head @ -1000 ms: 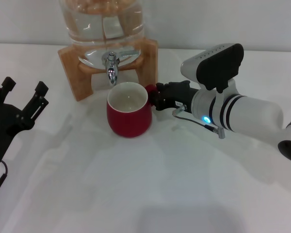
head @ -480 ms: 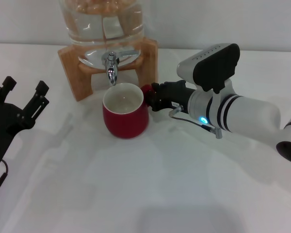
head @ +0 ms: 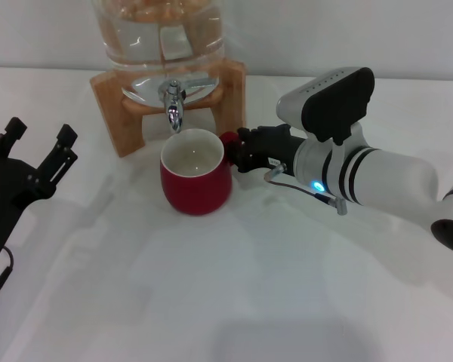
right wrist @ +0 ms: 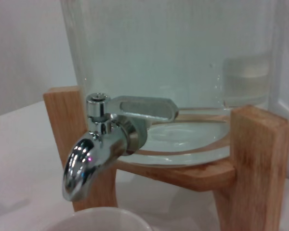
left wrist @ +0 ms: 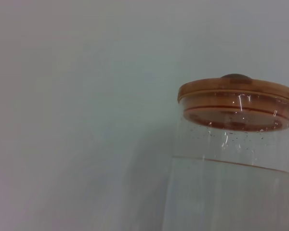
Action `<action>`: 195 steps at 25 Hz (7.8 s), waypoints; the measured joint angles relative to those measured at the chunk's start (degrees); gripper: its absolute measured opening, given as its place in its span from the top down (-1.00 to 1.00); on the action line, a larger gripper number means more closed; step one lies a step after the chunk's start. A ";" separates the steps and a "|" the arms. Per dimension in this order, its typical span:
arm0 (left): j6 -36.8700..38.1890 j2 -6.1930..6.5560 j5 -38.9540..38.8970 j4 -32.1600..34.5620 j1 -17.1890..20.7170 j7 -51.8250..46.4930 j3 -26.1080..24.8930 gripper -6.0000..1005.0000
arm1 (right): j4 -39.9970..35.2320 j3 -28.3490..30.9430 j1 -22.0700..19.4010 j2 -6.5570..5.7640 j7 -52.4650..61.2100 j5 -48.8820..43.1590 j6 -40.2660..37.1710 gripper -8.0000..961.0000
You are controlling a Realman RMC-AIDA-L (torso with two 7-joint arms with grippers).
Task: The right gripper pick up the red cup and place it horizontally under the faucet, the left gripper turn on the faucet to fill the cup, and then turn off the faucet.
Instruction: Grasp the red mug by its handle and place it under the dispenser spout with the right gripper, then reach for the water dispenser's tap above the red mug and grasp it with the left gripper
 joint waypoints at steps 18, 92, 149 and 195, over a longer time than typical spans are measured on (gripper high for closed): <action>0.14 -0.01 -0.16 0.00 -0.22 0.00 0.00 -0.77 | -0.34 -0.50 -0.98 0.00 -0.38 -0.89 -1.71 0.13; 3.17 0.26 -0.45 0.06 -1.89 0.00 0.00 -0.77 | 0.42 -1.08 -2.34 0.00 -0.19 -3.37 -2.69 0.08; 3.69 0.38 -0.53 0.04 -1.98 0.00 -0.26 -0.77 | 1.37 0.41 -9.57 -1.31 -0.28 -5.43 -10.60 0.05; 3.40 0.69 -1.22 3.38 -2.25 -3.18 0.03 -0.77 | -14.60 4.95 -25.65 0.01 -0.22 -6.15 -43.76 -0.82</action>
